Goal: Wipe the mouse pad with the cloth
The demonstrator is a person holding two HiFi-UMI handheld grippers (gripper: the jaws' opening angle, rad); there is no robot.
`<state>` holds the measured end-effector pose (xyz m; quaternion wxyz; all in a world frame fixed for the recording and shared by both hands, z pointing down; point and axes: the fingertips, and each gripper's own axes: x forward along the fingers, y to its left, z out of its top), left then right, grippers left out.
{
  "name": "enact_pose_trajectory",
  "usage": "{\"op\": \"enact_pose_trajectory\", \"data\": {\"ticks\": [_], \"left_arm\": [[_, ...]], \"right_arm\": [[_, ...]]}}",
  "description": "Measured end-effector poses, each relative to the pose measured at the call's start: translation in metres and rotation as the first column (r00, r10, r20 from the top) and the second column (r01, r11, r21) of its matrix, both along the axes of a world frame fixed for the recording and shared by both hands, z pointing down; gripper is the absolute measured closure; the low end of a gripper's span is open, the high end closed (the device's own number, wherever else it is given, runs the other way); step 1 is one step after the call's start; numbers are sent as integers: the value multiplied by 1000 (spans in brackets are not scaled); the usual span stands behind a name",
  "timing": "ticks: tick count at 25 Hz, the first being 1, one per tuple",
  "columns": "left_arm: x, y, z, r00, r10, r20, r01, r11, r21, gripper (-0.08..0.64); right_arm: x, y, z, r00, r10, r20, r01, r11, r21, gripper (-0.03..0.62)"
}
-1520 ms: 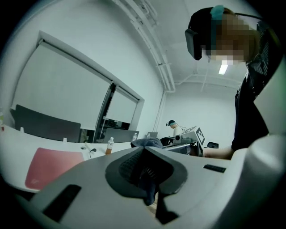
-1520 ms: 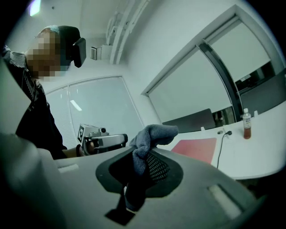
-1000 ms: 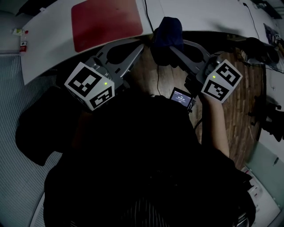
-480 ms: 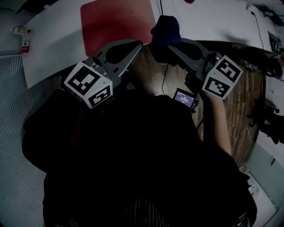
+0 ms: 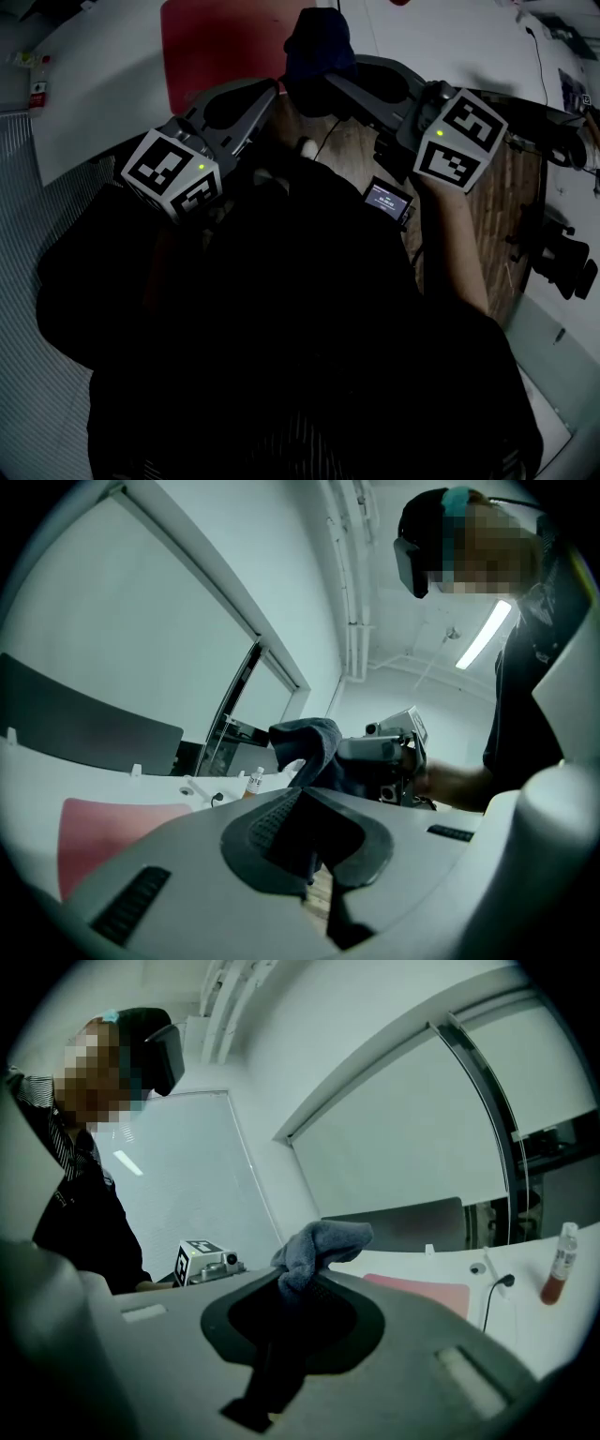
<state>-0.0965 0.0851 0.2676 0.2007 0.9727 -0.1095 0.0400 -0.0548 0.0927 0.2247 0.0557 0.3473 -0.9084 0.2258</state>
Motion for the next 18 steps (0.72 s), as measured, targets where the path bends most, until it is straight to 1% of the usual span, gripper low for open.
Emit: {"op": "enact_pose_trajectory", "data": {"ticks": [2,5,8,11,13,15,18], "left_arm": [[7,3,-3,1000,8,2,-8,1000,0,554],[10,2,-3,1000,7,12,-7,1000,7,554],[7,-14,6,997,-63,46,64,998,-11,554],[7,-40,0,990,-135,39,135,991,-9,554],[13,-55,-9,988,-149,36,148,989,14,554],[20,-67,-14,985,-162,52,161,986,35,554],[27,-87,-21,975,-214,54,213,976,35,554]], "right_arm": [[7,-7,-4,1000,-12,-3,12,1000,14,549],[24,-29,2,999,-30,-37,30,999,12,549],[39,-47,4,997,-60,-38,60,998,15,549],[47,-66,10,996,-87,-18,88,996,12,549],[53,-81,11,994,-108,0,108,994,14,549],[61,-96,7,992,-127,19,127,992,21,549],[76,-118,2,987,-153,40,152,988,24,549]]}}
